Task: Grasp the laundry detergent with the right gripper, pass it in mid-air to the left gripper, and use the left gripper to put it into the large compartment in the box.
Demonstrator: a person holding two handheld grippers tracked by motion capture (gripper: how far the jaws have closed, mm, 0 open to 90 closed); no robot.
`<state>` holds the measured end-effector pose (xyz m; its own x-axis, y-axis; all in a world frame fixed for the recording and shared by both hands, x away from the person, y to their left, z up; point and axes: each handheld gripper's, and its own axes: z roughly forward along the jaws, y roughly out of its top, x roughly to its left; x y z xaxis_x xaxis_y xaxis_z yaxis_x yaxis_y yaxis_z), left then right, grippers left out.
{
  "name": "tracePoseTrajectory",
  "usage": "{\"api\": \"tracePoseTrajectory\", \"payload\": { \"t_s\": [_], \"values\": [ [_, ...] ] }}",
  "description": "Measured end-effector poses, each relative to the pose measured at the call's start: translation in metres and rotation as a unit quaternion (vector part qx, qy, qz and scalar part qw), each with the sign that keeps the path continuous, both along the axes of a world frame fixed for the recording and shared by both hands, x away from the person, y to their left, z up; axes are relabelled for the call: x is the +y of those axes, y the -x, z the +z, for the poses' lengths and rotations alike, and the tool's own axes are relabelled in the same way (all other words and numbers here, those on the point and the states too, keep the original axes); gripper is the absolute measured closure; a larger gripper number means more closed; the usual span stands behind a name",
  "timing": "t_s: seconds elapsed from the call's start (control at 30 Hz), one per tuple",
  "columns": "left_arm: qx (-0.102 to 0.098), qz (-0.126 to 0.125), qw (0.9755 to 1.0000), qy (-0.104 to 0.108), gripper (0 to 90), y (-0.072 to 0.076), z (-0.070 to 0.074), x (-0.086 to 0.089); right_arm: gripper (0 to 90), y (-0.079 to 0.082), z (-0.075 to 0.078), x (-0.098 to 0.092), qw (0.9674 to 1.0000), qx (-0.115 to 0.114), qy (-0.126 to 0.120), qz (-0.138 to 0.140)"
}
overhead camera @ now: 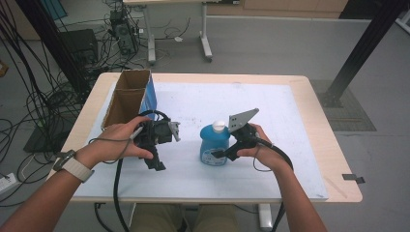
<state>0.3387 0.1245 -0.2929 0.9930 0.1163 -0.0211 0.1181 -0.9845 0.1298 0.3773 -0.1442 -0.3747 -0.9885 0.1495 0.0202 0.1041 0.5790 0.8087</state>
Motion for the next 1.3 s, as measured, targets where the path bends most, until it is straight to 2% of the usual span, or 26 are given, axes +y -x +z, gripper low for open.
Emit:
{"api": "tracePoseTrajectory", "payload": {
  "t_s": [0.73,1.3],
  "values": [
    [-0.001,-0.004,1.0,-0.003,11.9,-0.0007,0.0002,-0.0001,28.0,0.0019,-0.0039,0.0011,0.9999,-0.007,-0.014,0.0],
    [0.0,-0.004,1.0,-0.003,12.0,-0.0011,-0.0001,-0.0002,30.2,0.0021,-0.0085,0.0024,0.9998,-0.005,-0.019,0.002]
  ]
}}
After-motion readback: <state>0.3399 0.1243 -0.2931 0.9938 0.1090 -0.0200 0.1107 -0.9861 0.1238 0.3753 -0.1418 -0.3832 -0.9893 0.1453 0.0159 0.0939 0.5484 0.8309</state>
